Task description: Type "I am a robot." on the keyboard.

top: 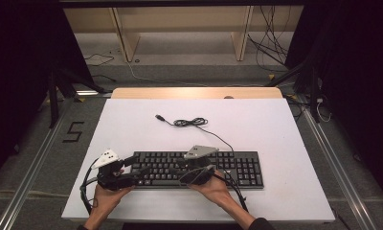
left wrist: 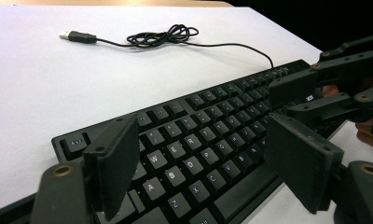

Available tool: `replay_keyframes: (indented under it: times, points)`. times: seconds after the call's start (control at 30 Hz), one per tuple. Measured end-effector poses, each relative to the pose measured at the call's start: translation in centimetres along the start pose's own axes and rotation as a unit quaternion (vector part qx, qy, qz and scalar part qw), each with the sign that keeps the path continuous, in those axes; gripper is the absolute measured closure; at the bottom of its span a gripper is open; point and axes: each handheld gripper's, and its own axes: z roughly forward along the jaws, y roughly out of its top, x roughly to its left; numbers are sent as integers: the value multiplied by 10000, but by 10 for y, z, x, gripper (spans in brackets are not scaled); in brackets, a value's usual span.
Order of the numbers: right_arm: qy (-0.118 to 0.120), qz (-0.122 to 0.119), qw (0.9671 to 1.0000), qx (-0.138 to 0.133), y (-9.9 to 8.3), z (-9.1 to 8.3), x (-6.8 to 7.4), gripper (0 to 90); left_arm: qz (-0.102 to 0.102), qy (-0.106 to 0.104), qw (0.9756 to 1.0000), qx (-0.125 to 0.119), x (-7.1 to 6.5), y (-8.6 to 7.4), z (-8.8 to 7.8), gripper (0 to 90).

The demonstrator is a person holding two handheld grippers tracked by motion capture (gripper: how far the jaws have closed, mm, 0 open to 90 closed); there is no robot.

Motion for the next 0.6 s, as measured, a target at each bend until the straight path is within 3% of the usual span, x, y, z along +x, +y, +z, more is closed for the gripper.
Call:
replay_keyframes:
  times: [0.27, 0.4, 0.6]
  points:
    - [-40, -29, 9997, 253, -2, 13, 2, 855, -12, 15, 10000, -9, 0, 0, 0, 262]
    - [-34, -73, 9993, 363, -3, 20, 4, 900, -9, 15, 10000, -12, 0, 0, 0, 262]
    - [-45, -116, 9985, 532, -4, 31, 9, 900, -5, 15, 10000, -17, 0, 0, 0, 262]
